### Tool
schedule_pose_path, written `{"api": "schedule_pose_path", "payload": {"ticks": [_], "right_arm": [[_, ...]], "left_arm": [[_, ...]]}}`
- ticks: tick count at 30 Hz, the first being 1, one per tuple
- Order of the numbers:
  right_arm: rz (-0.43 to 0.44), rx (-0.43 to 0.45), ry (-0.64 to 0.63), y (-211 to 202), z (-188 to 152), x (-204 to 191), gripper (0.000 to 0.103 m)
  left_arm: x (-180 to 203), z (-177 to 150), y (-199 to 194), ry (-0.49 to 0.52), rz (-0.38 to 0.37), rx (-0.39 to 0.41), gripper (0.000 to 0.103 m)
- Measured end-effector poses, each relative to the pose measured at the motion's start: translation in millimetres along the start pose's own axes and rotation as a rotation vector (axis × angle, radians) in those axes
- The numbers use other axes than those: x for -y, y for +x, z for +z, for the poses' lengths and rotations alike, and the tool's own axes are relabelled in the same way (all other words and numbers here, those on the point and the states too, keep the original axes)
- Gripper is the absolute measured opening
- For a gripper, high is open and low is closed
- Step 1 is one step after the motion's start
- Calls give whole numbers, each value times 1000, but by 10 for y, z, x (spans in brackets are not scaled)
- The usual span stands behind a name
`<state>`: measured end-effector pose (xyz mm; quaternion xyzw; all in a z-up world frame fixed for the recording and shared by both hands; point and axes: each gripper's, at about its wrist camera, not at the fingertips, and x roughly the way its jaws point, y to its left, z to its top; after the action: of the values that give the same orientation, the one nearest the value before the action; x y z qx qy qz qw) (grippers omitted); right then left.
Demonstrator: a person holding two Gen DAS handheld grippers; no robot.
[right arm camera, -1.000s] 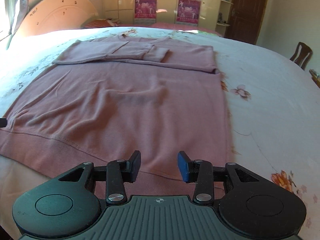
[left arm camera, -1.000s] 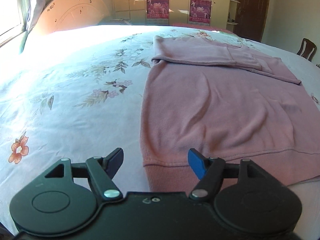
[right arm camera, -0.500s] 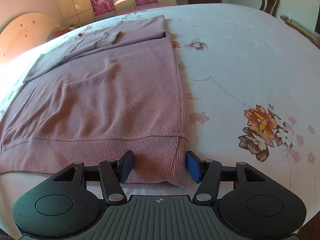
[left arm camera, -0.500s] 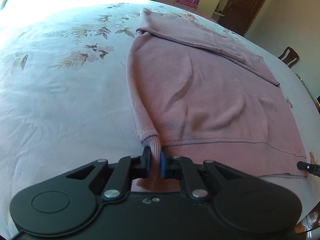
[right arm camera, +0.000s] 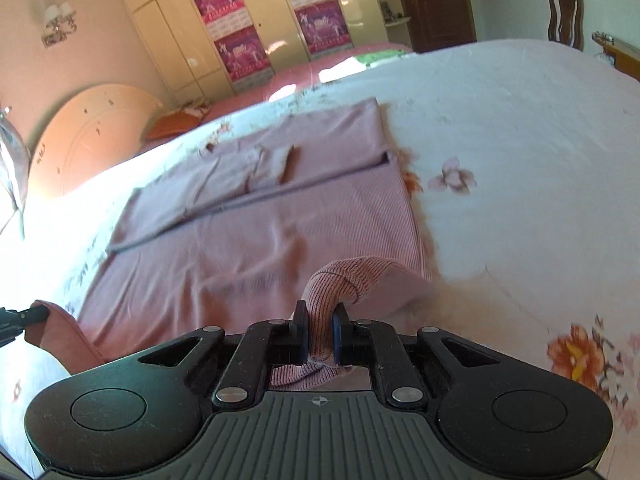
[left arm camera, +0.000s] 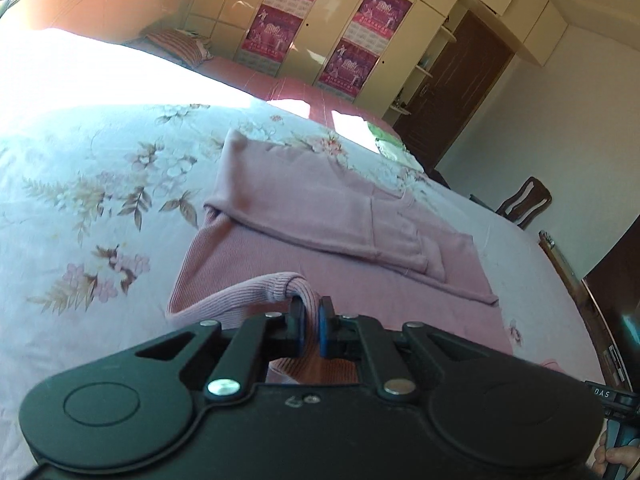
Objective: Fold small clothes
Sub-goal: 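Grasp the sweater hem with both tools and fold it toward the collar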
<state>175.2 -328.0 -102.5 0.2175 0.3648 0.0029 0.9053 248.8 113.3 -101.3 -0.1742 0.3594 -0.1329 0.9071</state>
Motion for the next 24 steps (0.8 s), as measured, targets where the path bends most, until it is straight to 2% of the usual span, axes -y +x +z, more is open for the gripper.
{"api": "schedule_pose_path", "payload": {"ticks": [5, 11, 15, 21, 24], "right_arm": [[20, 72, 10, 390, 610, -47, 10], [18, 96, 33, 1038, 1248, 12, 10], [-3, 65, 50, 1530, 1548, 102, 10], [-16, -31, 97, 2163, 1747, 289, 11], [-30, -55, 108, 2305, 1798, 377, 12]], "left_arm": [[101, 506, 414, -11, 14, 74, 5], [73, 1034, 1011, -47, 61, 125, 5], [-7, 1276, 1534, -58, 125, 99, 5], [-86, 1359, 2163, 2, 238, 25, 7], [-97, 1343, 2331, 87, 300, -30, 23]]}}
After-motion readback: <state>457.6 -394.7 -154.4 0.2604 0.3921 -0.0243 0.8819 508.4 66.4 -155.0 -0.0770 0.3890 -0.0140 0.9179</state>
